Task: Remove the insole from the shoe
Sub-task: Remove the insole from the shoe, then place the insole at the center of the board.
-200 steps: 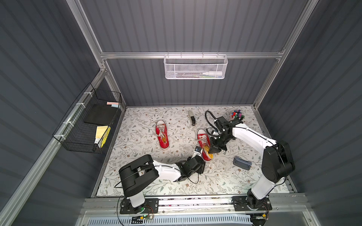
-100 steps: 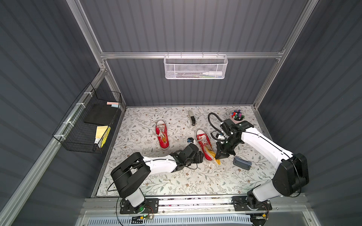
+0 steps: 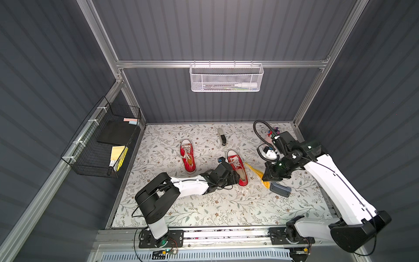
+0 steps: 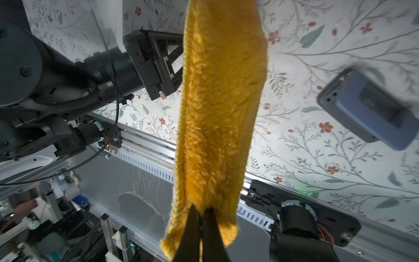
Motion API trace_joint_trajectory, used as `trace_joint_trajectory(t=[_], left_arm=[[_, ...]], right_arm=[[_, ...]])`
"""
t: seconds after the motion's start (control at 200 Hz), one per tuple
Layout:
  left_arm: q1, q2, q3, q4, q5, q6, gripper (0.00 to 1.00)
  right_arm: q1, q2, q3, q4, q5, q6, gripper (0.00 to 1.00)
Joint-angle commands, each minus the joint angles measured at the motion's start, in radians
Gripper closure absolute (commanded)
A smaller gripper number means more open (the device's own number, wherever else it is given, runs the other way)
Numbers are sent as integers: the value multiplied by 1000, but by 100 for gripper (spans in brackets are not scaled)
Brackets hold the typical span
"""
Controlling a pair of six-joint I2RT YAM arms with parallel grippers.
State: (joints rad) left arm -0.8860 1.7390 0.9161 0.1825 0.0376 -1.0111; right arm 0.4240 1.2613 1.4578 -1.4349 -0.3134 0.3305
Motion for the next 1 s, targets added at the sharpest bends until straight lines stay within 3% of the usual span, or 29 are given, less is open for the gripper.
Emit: trace_joint_trajectory(t=[0.0,0.155,0.255,0.345,0.59,0.65,0.815,0.996], left_arm=[[15,36,47,-51,3,-33,34],[19,70,114,-99,-10,-26,36],[23,110,183,-159,-23,-4,40],[32,162,264,-256,-26,8,50],[58,230,357,-404,-41,41,65],[65,238,357,-427,-42,56,69],[79,255,445,-504,-82,114,81],[120,257,478,-551,-110,175,94]], right_arm=[[-4,-10,-81,172,149,4,100],[-4,58,-228,442,221,4,100],[-4,184,-240,436,220,-13,100],[2,282,-286,446,198,-28,100],[2,313,-462,567,205,23,100],[2,326,-471,578,184,28,90],[2,324,-463,553,202,42,49],[-7,202,-423,499,243,38,33]])
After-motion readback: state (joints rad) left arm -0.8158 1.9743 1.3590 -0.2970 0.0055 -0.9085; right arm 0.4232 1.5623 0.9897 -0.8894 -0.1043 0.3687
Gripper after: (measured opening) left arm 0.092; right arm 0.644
